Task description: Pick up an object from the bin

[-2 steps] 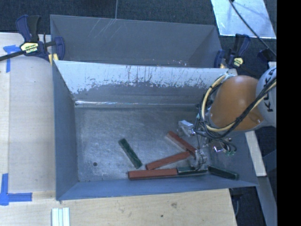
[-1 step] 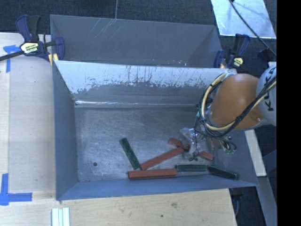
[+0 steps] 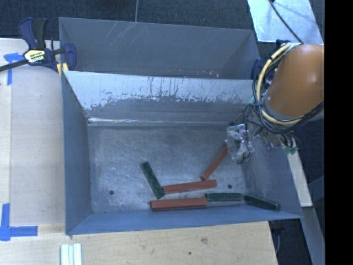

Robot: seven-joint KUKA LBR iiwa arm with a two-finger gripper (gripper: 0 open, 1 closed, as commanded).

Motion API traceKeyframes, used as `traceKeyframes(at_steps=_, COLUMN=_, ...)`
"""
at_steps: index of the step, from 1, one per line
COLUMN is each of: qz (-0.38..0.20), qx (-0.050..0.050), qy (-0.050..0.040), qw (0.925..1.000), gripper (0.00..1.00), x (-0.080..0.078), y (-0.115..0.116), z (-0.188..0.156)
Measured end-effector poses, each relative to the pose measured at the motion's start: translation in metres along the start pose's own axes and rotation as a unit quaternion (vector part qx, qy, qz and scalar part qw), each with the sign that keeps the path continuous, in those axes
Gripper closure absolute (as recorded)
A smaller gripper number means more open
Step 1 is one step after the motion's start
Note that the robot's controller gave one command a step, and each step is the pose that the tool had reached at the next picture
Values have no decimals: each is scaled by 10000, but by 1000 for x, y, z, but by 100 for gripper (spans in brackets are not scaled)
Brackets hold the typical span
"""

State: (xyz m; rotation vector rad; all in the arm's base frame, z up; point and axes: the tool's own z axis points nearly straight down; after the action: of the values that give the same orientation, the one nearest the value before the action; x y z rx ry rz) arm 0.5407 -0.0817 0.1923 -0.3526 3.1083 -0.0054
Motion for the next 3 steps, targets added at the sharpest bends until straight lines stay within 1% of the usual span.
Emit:
traceKeyframes(at_steps=1, qz=13, qx=-21, qy=47, qw=10000, gripper=0, x=2, y=0, z=5)
traceKeyframes(at_steps=2, qz=171, qx=-36, qy=79, qw=9998, gripper=0, x=-24, y=6, z=98)
traceKeyframes(at_steps=3, qz=-1493, qx=-38, qy=64, qw=9888, gripper=0, x=7, y=7, z=123)
